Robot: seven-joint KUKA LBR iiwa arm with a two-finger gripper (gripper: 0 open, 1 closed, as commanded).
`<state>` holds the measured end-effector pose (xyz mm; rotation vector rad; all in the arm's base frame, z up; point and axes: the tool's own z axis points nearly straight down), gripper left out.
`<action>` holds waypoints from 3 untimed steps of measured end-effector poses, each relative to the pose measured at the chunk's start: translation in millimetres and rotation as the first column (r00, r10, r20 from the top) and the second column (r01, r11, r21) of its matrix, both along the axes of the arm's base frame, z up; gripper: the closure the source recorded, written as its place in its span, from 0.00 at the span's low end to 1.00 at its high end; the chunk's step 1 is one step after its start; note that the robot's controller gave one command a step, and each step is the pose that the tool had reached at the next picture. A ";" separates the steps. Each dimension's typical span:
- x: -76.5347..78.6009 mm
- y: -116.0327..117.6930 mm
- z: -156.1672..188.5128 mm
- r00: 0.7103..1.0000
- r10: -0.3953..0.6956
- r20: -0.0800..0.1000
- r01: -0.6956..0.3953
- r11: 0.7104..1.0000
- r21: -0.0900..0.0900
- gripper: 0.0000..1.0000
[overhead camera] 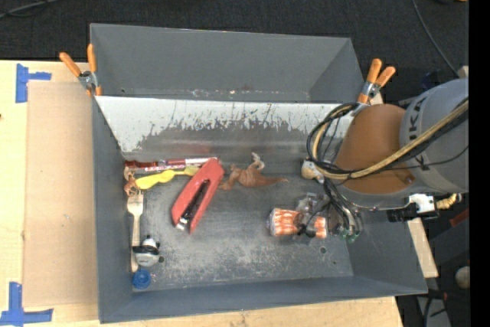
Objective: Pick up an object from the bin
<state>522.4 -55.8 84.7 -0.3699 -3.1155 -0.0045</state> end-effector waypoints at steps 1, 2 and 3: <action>-0.7 -0.1 45.0 1.000 0.001 -0.003 -0.001 1.000 0.001 1.00; -0.7 -0.1 45.8 1.000 0.001 -0.003 -0.001 1.000 0.001 1.00; -0.7 -0.1 45.8 1.000 0.001 -0.003 -0.001 1.000 0.001 1.00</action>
Offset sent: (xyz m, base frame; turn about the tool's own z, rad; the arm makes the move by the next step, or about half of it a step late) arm -0.0010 -0.0001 0.0484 -0.0006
